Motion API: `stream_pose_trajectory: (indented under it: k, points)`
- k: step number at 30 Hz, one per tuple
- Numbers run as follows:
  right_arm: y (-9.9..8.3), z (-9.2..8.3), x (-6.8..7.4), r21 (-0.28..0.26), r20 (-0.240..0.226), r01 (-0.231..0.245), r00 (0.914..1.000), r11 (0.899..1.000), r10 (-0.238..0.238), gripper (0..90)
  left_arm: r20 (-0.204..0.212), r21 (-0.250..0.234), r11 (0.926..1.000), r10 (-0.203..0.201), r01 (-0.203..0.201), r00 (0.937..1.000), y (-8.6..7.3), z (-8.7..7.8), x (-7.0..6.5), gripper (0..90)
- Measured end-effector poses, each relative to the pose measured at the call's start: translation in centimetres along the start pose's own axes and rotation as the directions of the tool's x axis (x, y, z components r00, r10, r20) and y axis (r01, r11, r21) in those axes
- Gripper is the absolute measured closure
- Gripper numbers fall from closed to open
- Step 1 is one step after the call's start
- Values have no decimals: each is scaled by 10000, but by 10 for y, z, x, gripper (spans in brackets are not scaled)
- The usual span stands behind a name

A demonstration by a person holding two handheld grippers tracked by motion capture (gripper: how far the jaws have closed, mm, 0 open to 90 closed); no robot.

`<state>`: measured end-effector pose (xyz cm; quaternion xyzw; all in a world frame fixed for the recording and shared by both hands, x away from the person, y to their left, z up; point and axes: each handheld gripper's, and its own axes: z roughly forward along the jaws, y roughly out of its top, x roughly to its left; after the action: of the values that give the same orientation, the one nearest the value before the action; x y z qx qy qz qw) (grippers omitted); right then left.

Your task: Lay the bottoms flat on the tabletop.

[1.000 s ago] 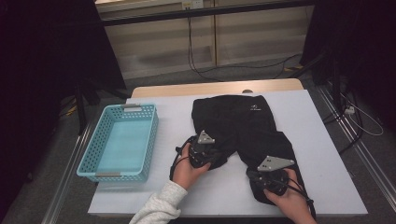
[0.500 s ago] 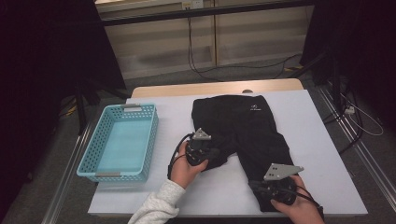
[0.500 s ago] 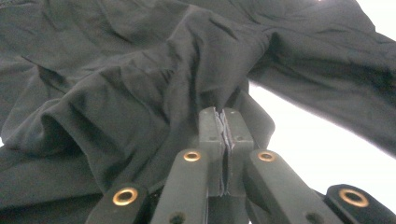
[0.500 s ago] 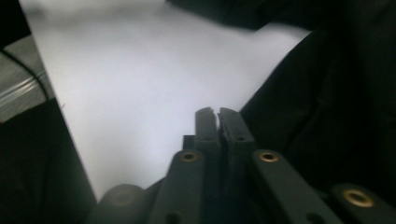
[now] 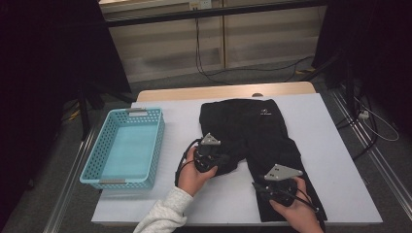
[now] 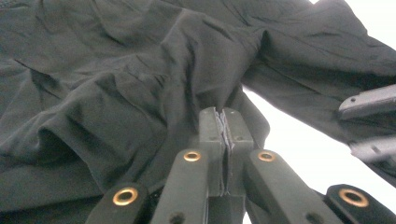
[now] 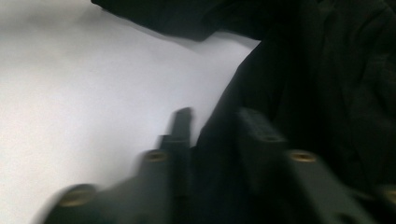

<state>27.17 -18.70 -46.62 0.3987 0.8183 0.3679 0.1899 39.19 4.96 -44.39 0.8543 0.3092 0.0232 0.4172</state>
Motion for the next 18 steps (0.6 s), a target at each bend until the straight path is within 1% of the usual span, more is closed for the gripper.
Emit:
stream_pose_trajectory:
  k: [1,3,4,6,7,8,10,13,14,15,16,17,18]
  points:
    - [1,0,0,37,-92,5,10000,10000,-5,871,-21,-25,10000,6,-6,10000,0,-1,0,883]
    - [0,0,-1,9,-239,-46,9997,10000,46,893,-13,-55,10000,-48,48,10000,1,-3,2,884]
    - [1,0,-1,-11,-290,3,9996,10000,-3,896,-14,-133,9999,-105,105,9999,1,-5,2,884]
    - [1,-1,1,2,-575,-18,9983,10000,18,898,4,-222,9996,-160,160,9999,3,-8,3,884]
    - [2,-3,3,20,-683,46,9977,10000,-45,898,20,-345,9991,-239,239,9997,4,-10,3,884]
    - [2,-4,6,71,-778,199,9968,9998,-192,898,33,-343,9992,-219,220,9998,5,-12,3,884]
    - [2,-7,12,89,-1090,286,9937,9996,-274,898,56,-457,9985,-286,288,9996,6,-15,3,884]
    - [2,-11,20,74,-1528,378,9876,9993,-362,896,110,-408,9987,-293,297,9995,6,-15,3,884]
    - [1,-11,22,81,-1553,442,9870,9990,-424,892,172,-305,9990,-310,315,9994,6,-14,2,884]
    - [1,-10,23,145,-1659,451,9853,9989,-421,890,166,-315,9990,-318,323,9994,5,-13,2,884]
    - [2,-10,25,199,-1850,462,9818,9987,-417,884,162,-293,9991,-312,317,9994,5,-13,2,884]
    - [2,-10,26,225,-1902,490,9808,9985,-438,868,175,-223,9993,-303,306,9994,4,-12,1,884]
    - [2,-11,26,219,-1978,539,9790,9983,-485,842,181,-254,9992,-313,318,9993,4,-12,1,884]
